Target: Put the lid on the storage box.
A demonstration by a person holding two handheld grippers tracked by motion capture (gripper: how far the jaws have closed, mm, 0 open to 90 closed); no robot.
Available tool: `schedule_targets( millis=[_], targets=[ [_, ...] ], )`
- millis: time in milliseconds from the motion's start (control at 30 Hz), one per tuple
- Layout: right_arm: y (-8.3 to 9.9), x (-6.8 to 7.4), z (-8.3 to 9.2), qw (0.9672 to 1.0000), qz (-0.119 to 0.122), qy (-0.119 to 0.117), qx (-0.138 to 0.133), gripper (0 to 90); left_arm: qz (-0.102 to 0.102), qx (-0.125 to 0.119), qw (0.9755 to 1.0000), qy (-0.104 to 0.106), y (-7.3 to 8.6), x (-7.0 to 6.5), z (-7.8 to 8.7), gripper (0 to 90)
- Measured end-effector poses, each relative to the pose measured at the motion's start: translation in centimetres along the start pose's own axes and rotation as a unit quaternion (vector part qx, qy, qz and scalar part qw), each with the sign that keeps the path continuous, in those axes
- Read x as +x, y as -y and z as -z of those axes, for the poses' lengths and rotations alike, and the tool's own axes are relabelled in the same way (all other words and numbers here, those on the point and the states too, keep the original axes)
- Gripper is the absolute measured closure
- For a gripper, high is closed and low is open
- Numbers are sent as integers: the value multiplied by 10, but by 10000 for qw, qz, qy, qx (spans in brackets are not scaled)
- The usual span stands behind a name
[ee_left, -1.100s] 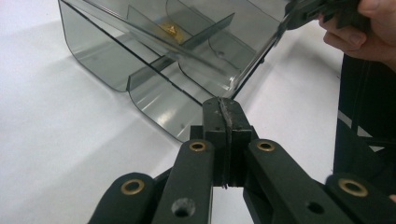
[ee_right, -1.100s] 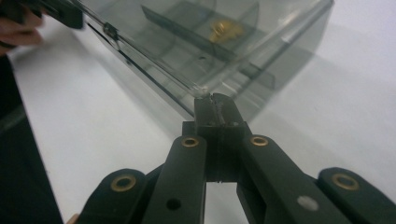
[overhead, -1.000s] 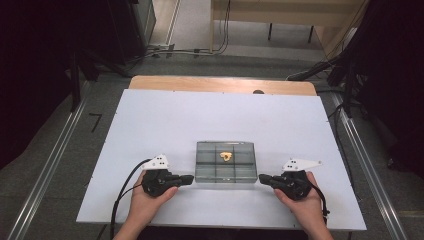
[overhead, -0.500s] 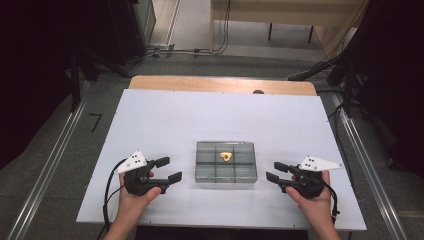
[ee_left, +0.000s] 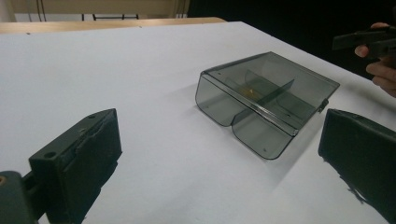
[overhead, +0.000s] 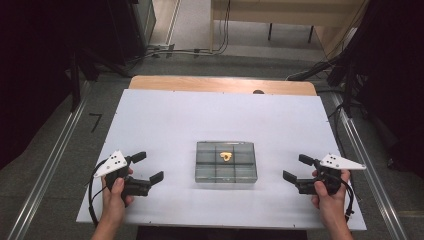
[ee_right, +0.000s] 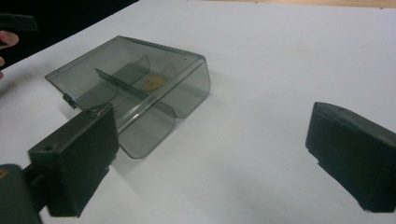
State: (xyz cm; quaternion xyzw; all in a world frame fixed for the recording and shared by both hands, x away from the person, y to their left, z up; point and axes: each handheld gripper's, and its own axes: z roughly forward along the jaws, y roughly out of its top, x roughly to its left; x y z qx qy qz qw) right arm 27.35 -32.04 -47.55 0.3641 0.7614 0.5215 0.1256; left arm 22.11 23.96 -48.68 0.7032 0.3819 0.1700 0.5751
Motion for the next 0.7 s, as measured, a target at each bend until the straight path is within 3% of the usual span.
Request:
schedule_targets(
  millis=[300, 400, 700],
  targets=[
    [8, -24, 15, 9992, -225, 270, -169, 0, -89, -31, 9998, -164, 5, 11, 6, 0],
    [11, -32, 20, 9986, -322, 346, -240, 0, 3, -10, 9999, -144, 8, 17, 6, 0],
    [15, -37, 22, 9984, -298, 406, -270, 0, 58, -4, 9998, -181, 9, 21, 6, 0]
  ],
)
